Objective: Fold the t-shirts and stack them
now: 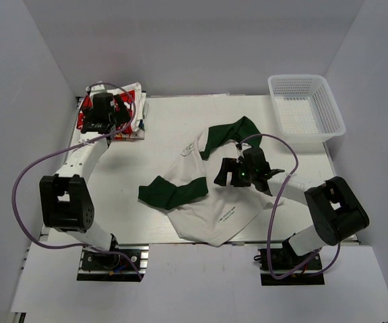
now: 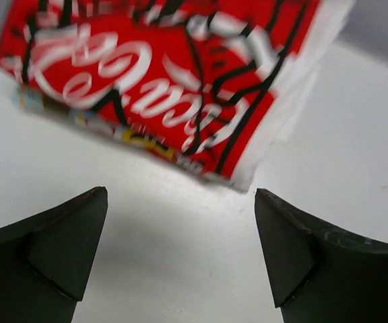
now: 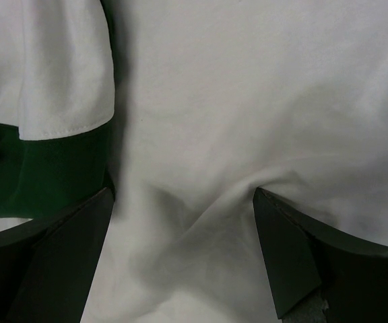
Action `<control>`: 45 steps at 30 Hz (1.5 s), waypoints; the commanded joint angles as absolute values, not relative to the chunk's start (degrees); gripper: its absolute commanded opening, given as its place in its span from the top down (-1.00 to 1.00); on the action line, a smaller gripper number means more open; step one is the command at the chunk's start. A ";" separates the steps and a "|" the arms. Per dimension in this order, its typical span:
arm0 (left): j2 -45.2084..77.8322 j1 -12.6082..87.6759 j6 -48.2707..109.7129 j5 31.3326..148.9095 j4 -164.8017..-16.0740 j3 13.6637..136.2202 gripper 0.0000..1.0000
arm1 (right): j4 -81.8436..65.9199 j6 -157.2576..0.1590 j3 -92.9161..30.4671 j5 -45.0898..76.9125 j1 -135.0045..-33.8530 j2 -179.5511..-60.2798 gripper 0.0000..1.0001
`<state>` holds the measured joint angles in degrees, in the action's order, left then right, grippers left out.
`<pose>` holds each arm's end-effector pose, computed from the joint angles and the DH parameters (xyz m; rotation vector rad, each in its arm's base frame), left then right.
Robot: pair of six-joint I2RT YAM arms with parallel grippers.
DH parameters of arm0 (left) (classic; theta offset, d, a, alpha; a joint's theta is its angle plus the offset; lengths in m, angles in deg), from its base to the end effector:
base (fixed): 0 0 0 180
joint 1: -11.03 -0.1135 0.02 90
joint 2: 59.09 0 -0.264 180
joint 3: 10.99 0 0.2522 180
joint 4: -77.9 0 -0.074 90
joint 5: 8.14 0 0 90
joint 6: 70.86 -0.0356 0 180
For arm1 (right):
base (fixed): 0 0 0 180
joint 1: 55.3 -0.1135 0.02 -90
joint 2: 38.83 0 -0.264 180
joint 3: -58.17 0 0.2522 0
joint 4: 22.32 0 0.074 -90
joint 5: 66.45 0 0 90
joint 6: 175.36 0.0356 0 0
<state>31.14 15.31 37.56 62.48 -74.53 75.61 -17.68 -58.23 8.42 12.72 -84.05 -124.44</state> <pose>0.3646 -0.0154 0.3058 -0.4533 2.0336 0.1172 0.2484 0.1439 0.1582 -0.1369 2.3652 0.7095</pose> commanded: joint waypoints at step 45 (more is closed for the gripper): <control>56.69 -1.53 30.48 98.11 -82.54 86.89 -0.89 | -13.66 -61.81 0.90 6.76 -83.25 -133.23 -0.81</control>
